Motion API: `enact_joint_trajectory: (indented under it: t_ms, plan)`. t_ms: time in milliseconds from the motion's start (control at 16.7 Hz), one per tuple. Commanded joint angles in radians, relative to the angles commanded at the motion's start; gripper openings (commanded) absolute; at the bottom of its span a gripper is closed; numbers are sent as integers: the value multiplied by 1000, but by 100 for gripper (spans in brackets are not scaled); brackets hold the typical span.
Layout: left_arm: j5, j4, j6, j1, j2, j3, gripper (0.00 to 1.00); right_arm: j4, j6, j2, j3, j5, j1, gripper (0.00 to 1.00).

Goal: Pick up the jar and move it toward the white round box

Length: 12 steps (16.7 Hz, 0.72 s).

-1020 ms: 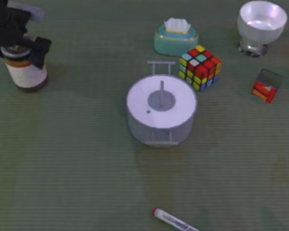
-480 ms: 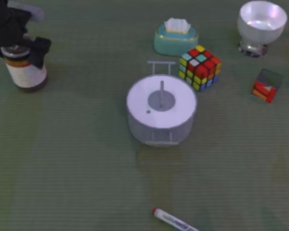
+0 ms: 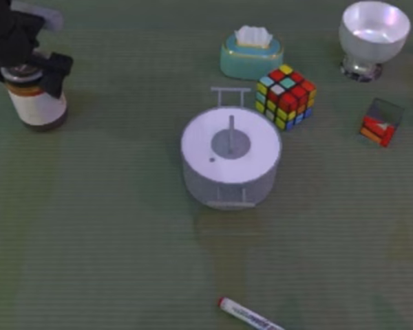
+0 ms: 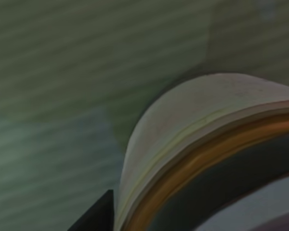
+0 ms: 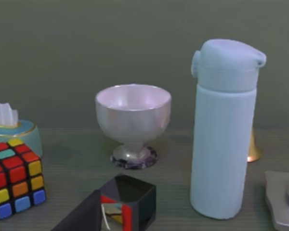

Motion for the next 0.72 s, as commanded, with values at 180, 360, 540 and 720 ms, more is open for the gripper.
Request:
enact_joint_trajectory:
  t_ms: [180,360,540,720]
  plan:
    - [-1,-7,-1,6,-70,-68,0,0,0,0,0,0,0,100]
    - [-2,-23,1,13,-222,-197,0,0,0,0,0,0,0,100]
    - [-3,-43,3,22,-390,-336,0,0,0,0,0,0,0,100]
    - [-4,-58,5,28,-486,-427,0,0,0,0,0,0,0,100]
